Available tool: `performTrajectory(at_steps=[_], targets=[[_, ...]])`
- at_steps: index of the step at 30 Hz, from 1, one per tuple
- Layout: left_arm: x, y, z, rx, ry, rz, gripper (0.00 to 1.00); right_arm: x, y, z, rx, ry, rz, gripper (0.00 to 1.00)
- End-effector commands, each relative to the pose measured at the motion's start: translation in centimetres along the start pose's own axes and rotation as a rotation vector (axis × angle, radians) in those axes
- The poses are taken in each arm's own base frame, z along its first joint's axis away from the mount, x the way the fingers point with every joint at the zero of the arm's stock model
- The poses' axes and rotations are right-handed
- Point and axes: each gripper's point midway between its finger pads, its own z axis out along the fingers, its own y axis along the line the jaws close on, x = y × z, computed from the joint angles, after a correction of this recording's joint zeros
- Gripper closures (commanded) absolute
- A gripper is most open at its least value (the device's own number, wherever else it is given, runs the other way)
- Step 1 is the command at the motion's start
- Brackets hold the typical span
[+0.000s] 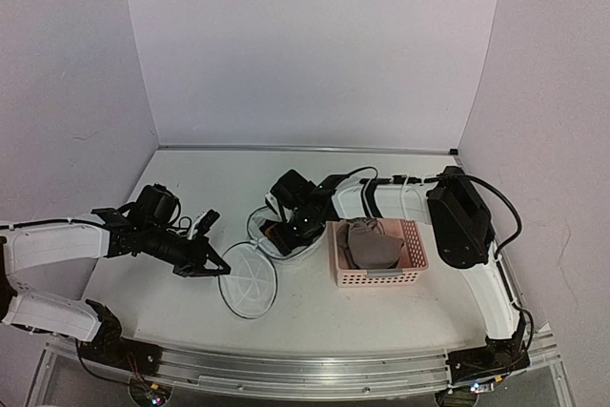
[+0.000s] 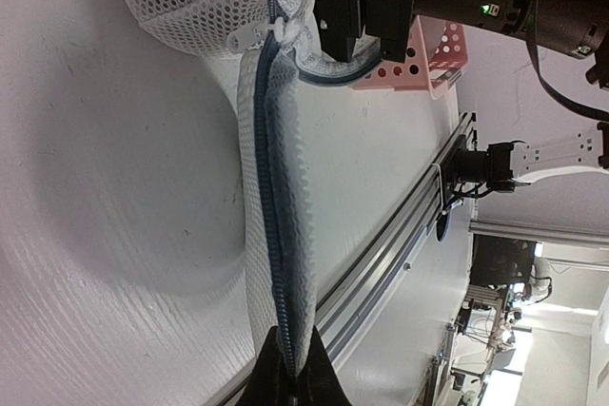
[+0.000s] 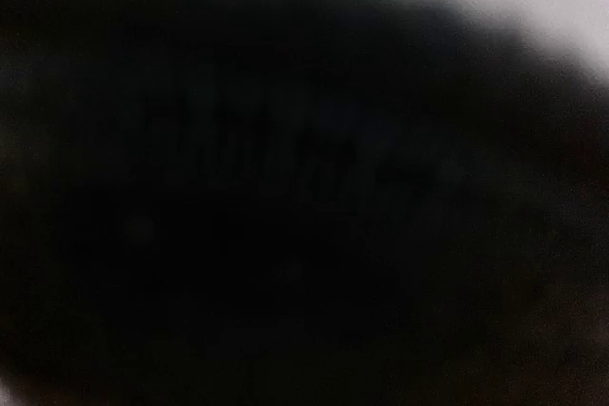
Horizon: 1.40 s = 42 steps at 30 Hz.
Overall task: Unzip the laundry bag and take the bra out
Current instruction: Pick up the bra from the laundry bag.
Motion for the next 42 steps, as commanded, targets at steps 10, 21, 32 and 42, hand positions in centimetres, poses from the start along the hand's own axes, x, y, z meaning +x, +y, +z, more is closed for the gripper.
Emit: performTrajectory(at_steps=[10,21,32,42], targets=[[-0.8,-0.3,-0.3,-0.016,-0.036,0.021,1.00,-0.6,-0.4,-1.9,0.036,-0.023,0.005,0.98],[-1.5,0.2,-0.3,-0.054,-0.059,0.005,1.00,-1.9,-0.4,-7.4,0.006,-0.130,0.035,1.00],[-1.5,0.6,-0.1,-0.071,-0.048,-0.004,1.00,-2.8,-0.1,-10.1,-0.038,-0.221,0.060,0.69],[-1.2,0.6,-0.1,-0.065,-0.037,-0.001,1.00,-4.4,0.3,-8.1,-0.030,-0.231,0.073,0.33]])
